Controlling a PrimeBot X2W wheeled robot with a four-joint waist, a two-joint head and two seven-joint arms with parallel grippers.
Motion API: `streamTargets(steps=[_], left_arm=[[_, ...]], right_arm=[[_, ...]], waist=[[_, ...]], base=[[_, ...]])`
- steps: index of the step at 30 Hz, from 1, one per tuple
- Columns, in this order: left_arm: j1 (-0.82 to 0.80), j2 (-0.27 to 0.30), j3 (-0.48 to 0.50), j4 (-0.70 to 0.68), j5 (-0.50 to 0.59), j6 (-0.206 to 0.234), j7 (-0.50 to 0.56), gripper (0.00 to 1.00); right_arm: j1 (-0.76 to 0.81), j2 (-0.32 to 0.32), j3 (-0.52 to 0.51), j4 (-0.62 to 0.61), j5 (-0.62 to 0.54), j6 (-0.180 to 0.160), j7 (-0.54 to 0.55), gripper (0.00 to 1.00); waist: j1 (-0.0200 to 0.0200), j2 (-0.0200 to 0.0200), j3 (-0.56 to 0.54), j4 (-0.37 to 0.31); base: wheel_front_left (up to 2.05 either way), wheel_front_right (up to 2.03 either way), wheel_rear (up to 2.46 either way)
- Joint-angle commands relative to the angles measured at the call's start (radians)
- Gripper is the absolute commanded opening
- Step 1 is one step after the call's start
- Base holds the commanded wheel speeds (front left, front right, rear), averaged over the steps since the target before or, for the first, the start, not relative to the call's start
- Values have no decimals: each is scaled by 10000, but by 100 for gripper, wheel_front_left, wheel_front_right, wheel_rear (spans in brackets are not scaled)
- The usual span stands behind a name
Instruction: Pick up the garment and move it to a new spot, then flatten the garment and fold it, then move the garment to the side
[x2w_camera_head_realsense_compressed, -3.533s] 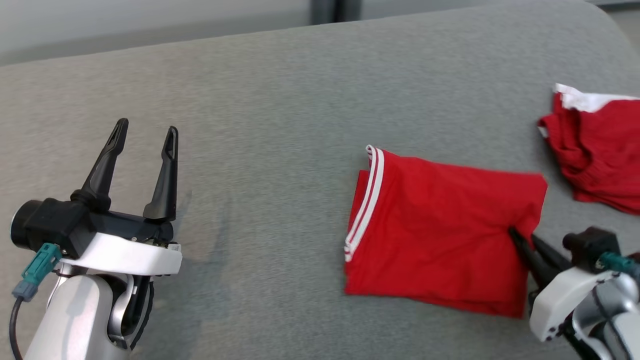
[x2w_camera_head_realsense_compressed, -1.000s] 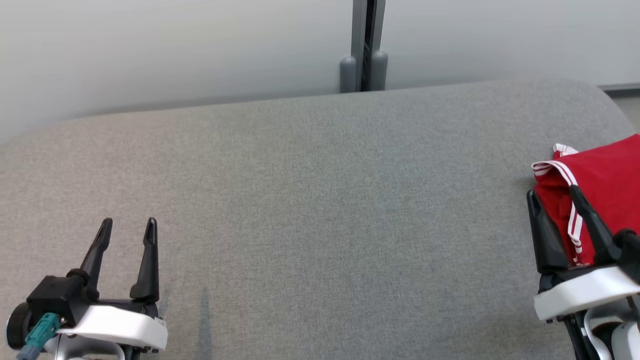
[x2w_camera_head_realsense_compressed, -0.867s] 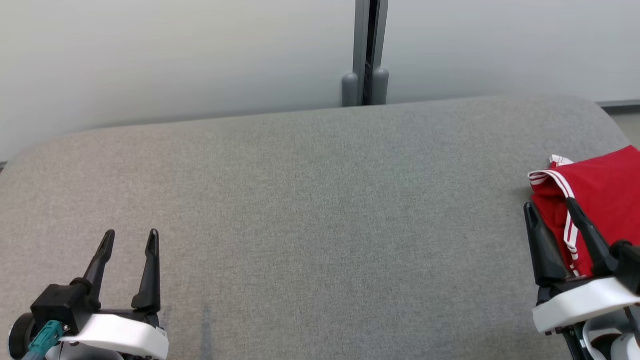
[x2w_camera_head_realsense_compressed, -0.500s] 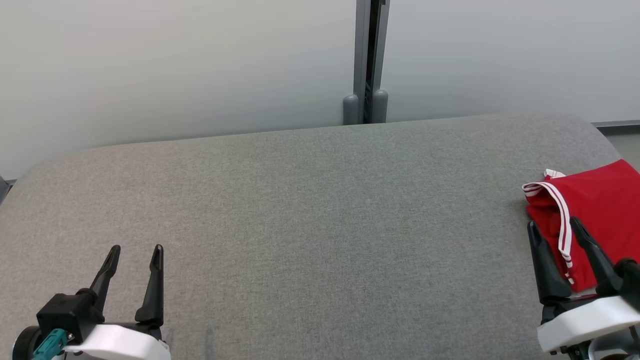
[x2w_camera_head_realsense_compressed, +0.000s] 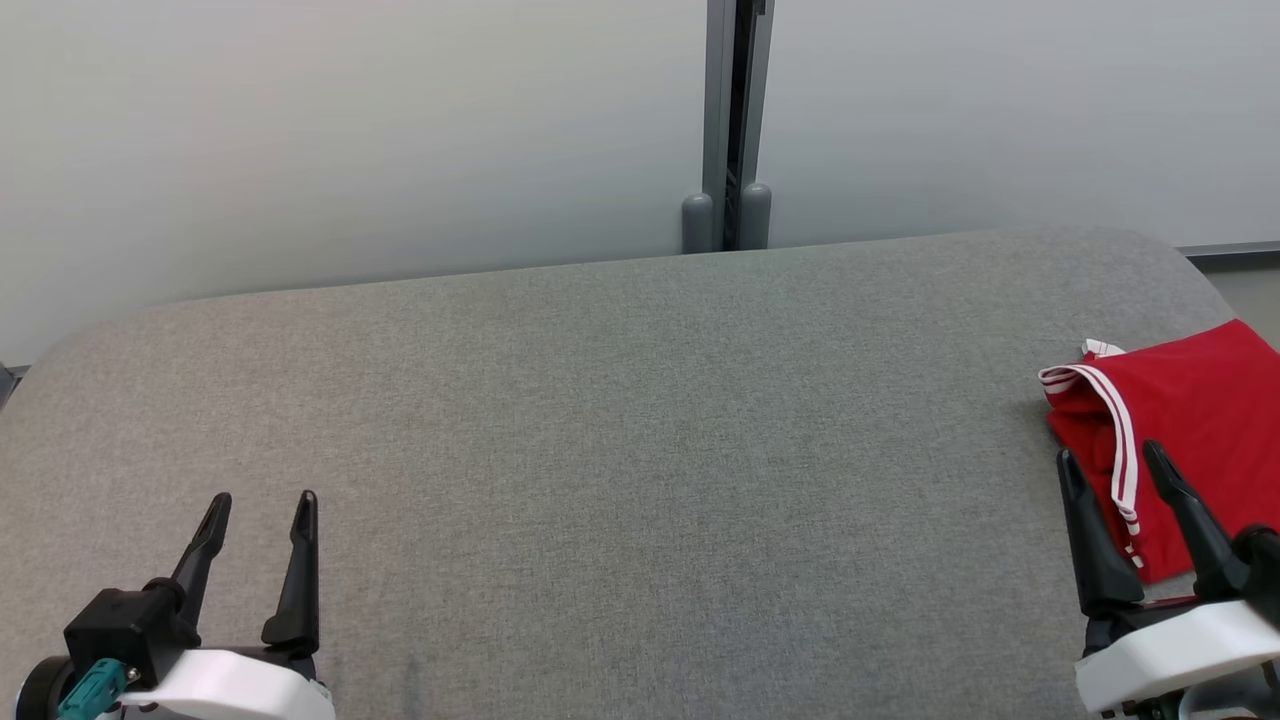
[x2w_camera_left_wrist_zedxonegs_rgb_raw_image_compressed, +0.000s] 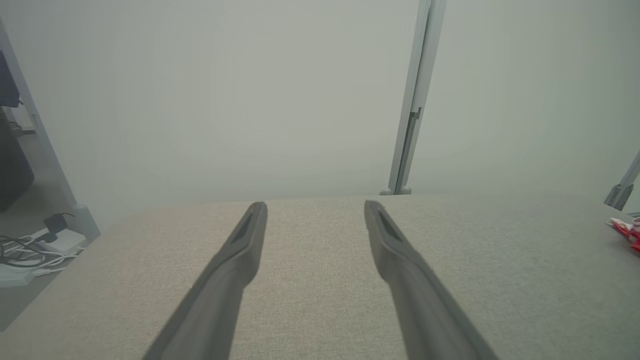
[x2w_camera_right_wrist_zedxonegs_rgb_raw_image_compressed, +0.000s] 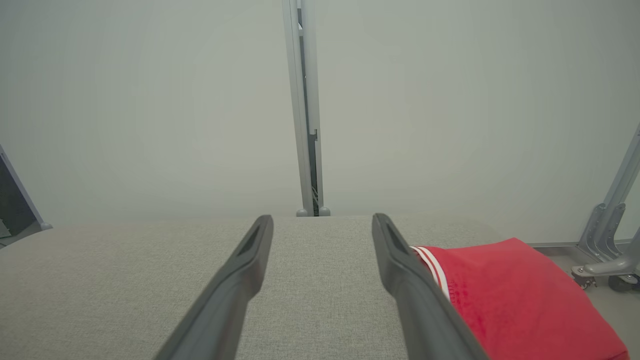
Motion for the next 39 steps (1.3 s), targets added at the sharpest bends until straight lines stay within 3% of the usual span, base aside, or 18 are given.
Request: streamTargets(steps=[1, 25, 26, 30, 39], left_arm=[[2, 36, 32, -3, -6, 49, -51, 100], [-59, 242, -52, -100, 35, 172, -77, 100], [-6, 187, -59, -72, 3, 130, -59, 0], [191, -96, -194, 222, -97, 115, -56, 0], [38, -408, -229, 375, -1552, -193, -235, 0]], right_arm=[[125, -2, -37, -46, -36, -3, 34, 100], [129, 67, 8, 102, 32, -3, -131, 100], [42, 68, 25, 81, 20, 0, -53, 0], [188, 188, 22, 446, 114, 0, 9, 0], [-190, 198, -489, 974, 1743, 0, 605, 0]], waist=[[0, 0, 0, 9], [0, 0, 55, 69], [0, 0, 57, 69], [0, 0, 60, 69], [0, 0, 85, 77]], base=[[0, 0, 0], [0, 0, 0], [0, 0, 0], [0, 0, 0], [0, 0, 0]])
